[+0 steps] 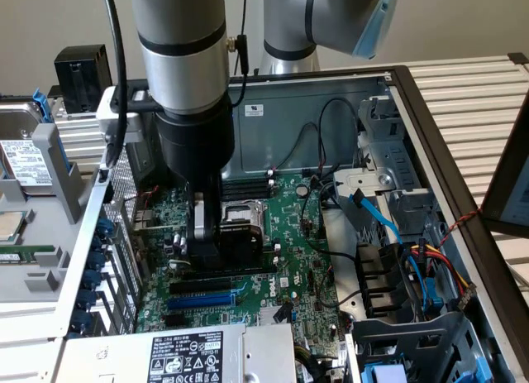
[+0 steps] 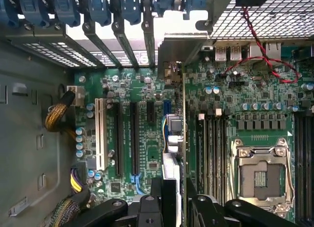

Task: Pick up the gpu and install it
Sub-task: 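Insert the gpu into the slot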

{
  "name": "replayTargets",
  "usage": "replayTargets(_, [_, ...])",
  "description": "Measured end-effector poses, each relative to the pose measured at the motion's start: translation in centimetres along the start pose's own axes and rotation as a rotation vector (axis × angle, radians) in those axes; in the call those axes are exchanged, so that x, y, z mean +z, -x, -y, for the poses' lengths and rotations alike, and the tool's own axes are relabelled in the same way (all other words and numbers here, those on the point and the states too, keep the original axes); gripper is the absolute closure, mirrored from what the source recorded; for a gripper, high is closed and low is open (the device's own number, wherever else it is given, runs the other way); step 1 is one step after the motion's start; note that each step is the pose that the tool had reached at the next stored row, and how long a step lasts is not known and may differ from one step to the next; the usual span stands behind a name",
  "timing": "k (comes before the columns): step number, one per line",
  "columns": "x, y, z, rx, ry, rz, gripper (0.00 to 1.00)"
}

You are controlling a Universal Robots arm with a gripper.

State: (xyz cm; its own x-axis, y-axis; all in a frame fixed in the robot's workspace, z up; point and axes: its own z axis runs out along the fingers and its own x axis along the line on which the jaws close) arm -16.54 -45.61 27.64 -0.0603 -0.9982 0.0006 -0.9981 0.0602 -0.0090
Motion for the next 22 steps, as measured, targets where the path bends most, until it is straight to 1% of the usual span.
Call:
replayTargets(2, [0.32,0.0,-0.15,0.001,0.0001,-0.0001,0.72])
replayTargets(5, [0.55,0.0,-0.52,0.003,0.0001,-0.0002,0.72])
replayTargets(10, [1.32,-0.1,-0.79,0.005,0.0,0.0001,0.72])
replayTargets(13, [1.55,-0.2,-1.07,0.007,0.0001,0.0002,0.72])
replayTargets(16, [1.89,-0.3,-1.15,0.008,0.0,0.0006,0.72])
replayTargets(22, [2.15,-0.4,-1.46,0.01,0.0002,0.0021,0.72])
